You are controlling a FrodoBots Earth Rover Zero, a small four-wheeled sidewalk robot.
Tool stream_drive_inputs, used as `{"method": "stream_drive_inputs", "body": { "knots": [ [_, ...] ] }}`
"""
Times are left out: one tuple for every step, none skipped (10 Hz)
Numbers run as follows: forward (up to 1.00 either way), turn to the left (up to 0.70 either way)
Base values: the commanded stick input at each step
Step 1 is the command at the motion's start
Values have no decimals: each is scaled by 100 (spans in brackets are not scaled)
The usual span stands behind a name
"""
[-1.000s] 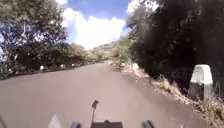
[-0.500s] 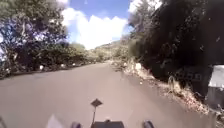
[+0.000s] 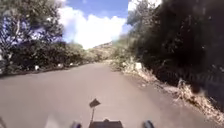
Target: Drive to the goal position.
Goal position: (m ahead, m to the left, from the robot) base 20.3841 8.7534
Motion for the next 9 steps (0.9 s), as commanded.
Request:
{"method": "stream_drive_inputs", "body": {
  "knots": [
    [70,0],
    [70,0],
    [70,0],
    [70,0],
    [70,0],
    [70,0],
    [70,0],
    [70,0],
    [70,0]
  ]
}}
